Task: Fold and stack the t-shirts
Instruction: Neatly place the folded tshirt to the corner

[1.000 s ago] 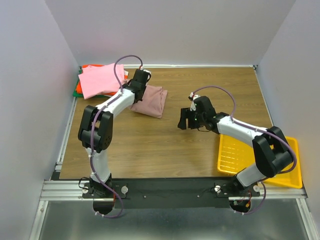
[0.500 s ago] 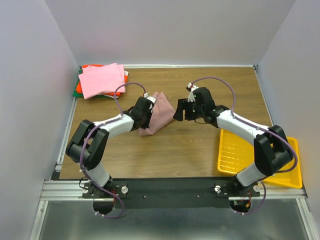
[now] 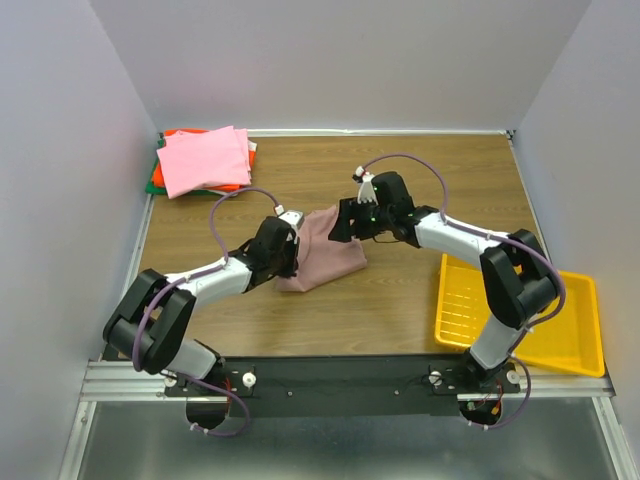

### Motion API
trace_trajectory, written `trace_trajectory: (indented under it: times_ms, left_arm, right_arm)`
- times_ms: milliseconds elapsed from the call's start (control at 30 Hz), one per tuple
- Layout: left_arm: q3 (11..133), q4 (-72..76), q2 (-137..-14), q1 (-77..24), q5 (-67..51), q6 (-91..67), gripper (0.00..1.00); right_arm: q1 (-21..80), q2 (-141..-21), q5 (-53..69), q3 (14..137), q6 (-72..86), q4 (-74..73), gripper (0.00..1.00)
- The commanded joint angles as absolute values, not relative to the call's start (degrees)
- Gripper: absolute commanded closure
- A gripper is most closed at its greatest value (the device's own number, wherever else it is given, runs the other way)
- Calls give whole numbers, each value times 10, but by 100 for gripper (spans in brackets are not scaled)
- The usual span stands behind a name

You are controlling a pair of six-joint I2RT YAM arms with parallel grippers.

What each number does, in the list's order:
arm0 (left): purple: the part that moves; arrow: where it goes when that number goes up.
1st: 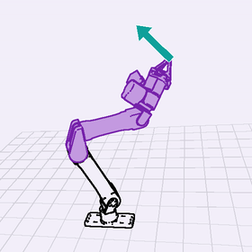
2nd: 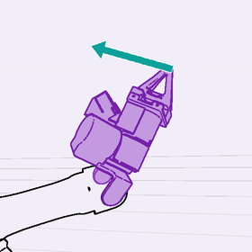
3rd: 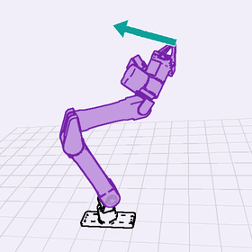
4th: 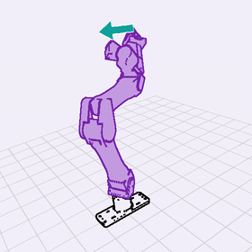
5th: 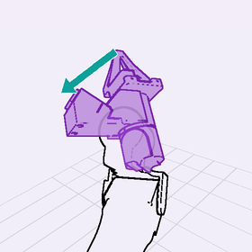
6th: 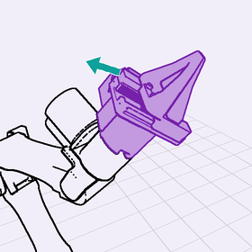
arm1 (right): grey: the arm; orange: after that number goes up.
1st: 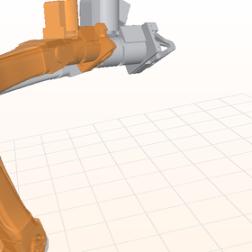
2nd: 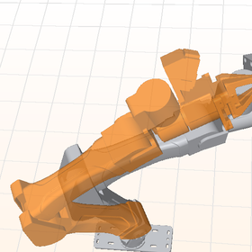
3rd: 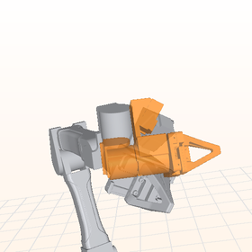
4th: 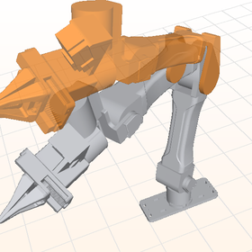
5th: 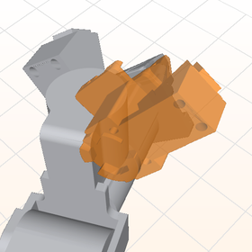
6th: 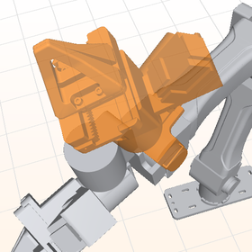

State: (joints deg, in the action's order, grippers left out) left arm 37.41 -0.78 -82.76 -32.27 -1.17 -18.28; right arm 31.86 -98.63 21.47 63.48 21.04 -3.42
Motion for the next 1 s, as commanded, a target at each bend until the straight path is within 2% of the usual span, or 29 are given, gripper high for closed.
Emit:
trace_trajectory:
  times_ms: [0, 67, 100, 133, 167, 200, 267, 367, 467, 767, 967]
  left_arm:
    - [362, 17, -810, -323, -30, -210, 100]
    - [359, 16, -806, -323, -28, -218, 99]
    - [359, 15, -803, -323, -26, -222, 91]
    - [356, 14, -802, -323, -25, -232, 68]
    - [351, 14, -795, -323, -21, -236, 58]
    - [348, 12, -792, -323, -19, -243, 40]
    - [336, 8, -777, -323, -11, -260, 29]
    - [317, 3, -759, -322, 12, -288, 17]
    - [288, 1, -718, -302, 29, -318, 10]
    - [176, 56, -598, -228, 12, -403, 9]
    - [132, 158, -581, -219, -45, -454, 9]
  right_arm:
    - [329, -1002, 259, 608, 214, -6, 28]
    - [329, -1016, 238, 596, 216, -5, 30]
    - [329, -1021, 229, 593, 217, -5, 31]
    - [329, -1033, 211, 591, 219, -6, 33]
    - [329, -1038, 200, 585, 226, -5, 35]
    - [329, -1045, 190, 584, 229, -5, 38]
    - [329, -1060, 161, 581, 235, -11, 44]
    - [329, -1077, 137, 584, 236, -22, 50]
    - [329, -1093, 120, 593, 236, -35, 54]
    - [329, -1089, 110, 598, 236, -50, 55]
    - [329, -1089, 116, 600, 236, -53, 55]
